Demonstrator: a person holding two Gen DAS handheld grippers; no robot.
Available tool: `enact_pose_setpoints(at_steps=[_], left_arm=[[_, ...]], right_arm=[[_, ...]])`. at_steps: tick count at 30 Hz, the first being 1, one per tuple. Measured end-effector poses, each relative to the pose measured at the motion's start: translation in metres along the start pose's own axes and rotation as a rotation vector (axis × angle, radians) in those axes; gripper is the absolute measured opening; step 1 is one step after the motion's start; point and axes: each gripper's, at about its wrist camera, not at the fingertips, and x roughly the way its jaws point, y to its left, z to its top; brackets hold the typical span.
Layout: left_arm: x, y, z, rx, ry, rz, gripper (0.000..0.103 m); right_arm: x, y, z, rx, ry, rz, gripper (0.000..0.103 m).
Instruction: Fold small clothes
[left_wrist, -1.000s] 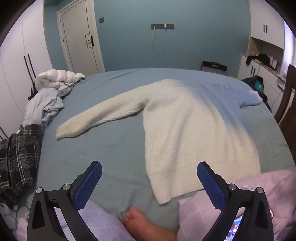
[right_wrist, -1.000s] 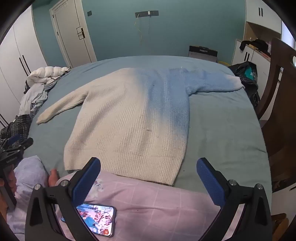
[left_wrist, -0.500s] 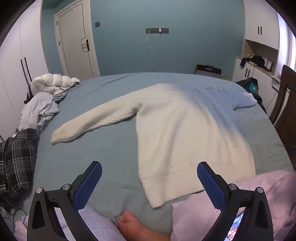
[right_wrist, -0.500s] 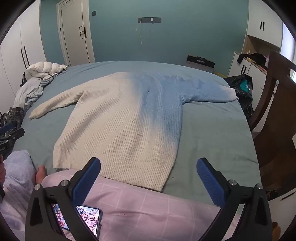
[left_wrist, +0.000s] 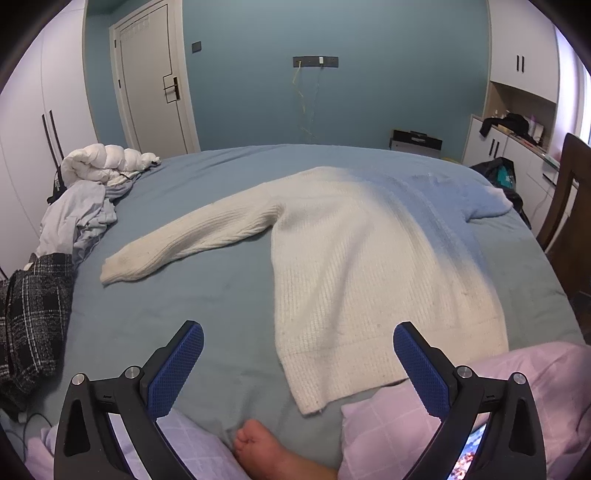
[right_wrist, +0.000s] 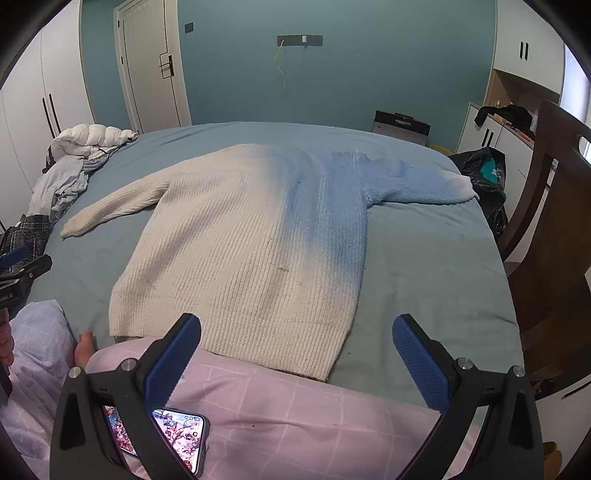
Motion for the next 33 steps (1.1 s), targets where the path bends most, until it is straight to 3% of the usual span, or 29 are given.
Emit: enact_pose_setpoints(at_steps=[33], left_arm=[[0.0040, -0.0034, -0.0045, 0.007, -0.010, -0.011, 0.103]], right_arm=[[0.0072, 0.0001, -0.0016, 0.011, 0.008, -0.006, 0.102]])
